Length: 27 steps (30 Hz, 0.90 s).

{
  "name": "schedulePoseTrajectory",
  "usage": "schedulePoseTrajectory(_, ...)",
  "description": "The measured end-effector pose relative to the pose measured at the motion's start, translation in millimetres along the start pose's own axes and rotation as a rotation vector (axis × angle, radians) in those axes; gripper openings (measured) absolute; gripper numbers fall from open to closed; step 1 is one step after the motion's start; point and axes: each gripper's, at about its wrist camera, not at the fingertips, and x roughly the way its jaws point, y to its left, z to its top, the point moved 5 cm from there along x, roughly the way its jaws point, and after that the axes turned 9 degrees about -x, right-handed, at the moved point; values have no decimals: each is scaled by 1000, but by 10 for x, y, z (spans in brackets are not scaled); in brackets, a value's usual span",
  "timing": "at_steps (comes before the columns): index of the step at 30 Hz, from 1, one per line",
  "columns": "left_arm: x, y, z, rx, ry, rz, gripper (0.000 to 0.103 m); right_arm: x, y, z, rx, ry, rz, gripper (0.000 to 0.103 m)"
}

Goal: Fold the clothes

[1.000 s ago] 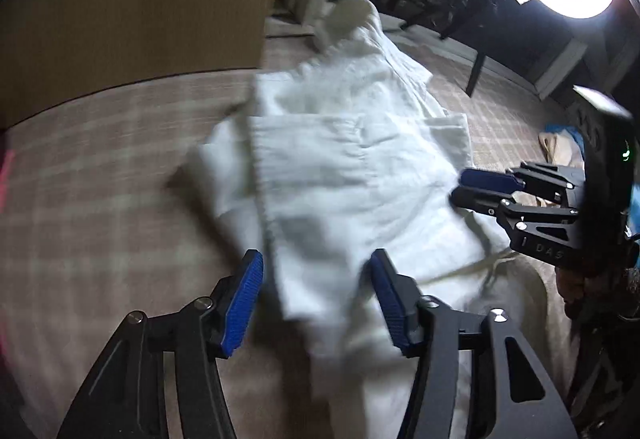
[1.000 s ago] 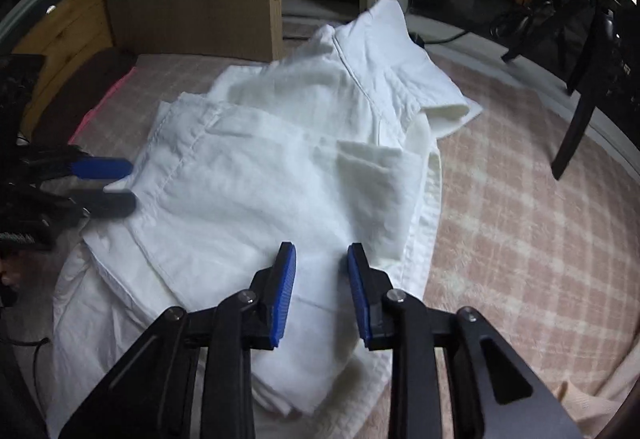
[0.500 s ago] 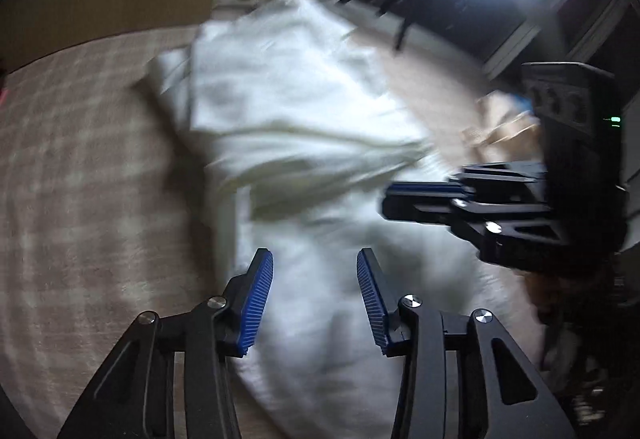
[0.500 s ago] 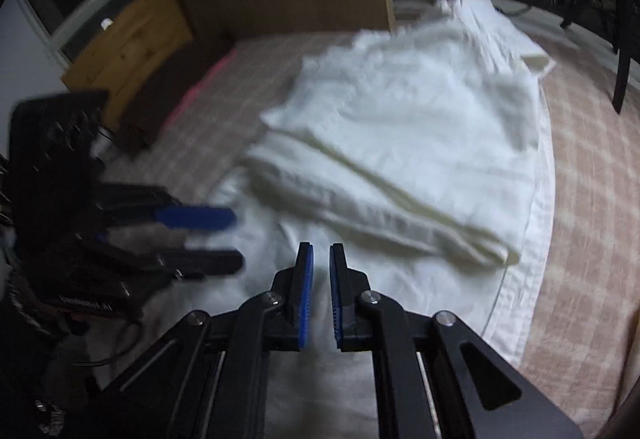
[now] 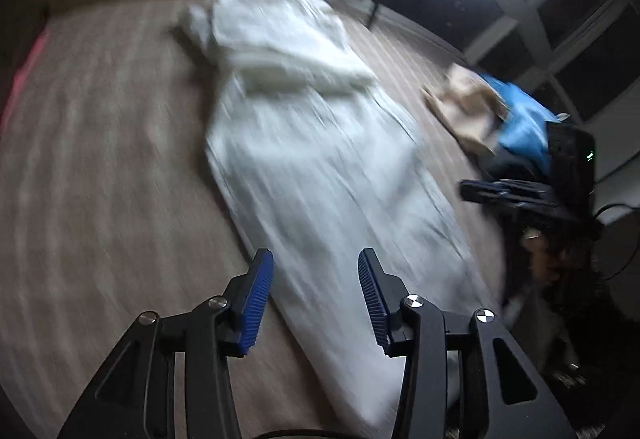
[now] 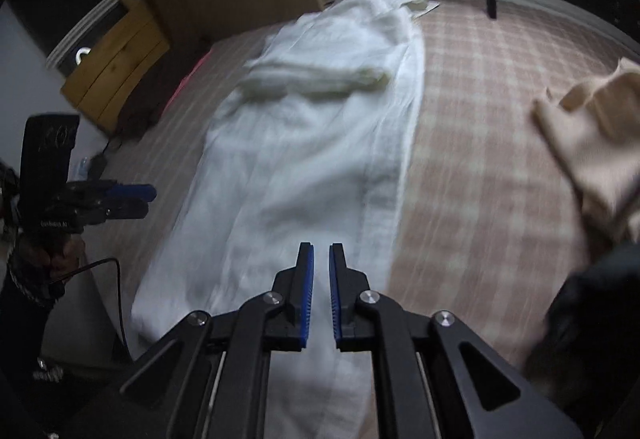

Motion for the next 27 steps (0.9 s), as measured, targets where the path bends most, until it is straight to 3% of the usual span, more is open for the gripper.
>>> schedulePoseTrajectory(3, 51, 22, -336, -44, 51, -24, 50, 123, 210, -366, 38, 41, 68, 10)
schedulePoseTrajectory(6, 191, 49, -608, 39, 97, 81, 45, 217, 318, -666, -21, 130, -15, 7)
schedulePoseTrajectory(9, 89, 44, -716, 97, 83, 167, 43, 5, 378, -713, -17, 125, -82, 7)
schedulePoseTrajectory(11, -49, -45, -699, 103, 39, 128, 43, -95, 549, -604, -10, 56, -21, 7)
schedulePoseTrajectory(14, -21, -320, -690, 183, 35, 35, 43, 71, 891, -472, -61, 16, 42, 7)
schedulePoseTrajectory(16, 124, -423, -773, 250, 79, 28, 44, 293, 1018, -484, -92, 49, 38, 7)
schedulePoseTrajectory(18, 280, -332, -876, 285, 130, 113, 42, 482, 1097, -581, -98, 101, 30, 7)
schedulePoseTrajectory(19, 263, -310, -927, 307, 116, 118, 42, 491, 1127, -660, -104, 112, 28, 7)
schedulePoseTrajectory(22, 61, -128, -1047, 279, 131, 163, 41, 371, 1181, -942, -123, 180, 41, 7)
schedulePoseTrajectory(24, -65, -17, -1108, 241, 136, 184, 41, 169, 1080, -1093, -89, 206, -5, 9)
schedulePoseTrajectory(26, -205, 54, -1078, 166, 107, 153, 41, -62, 897, -1109, -6, 160, -54, 12)
schedulePoseTrajectory(27, -266, 106, -1058, 141, 88, 138, 43, -178, 805, -1117, 36, 137, -78, 21)
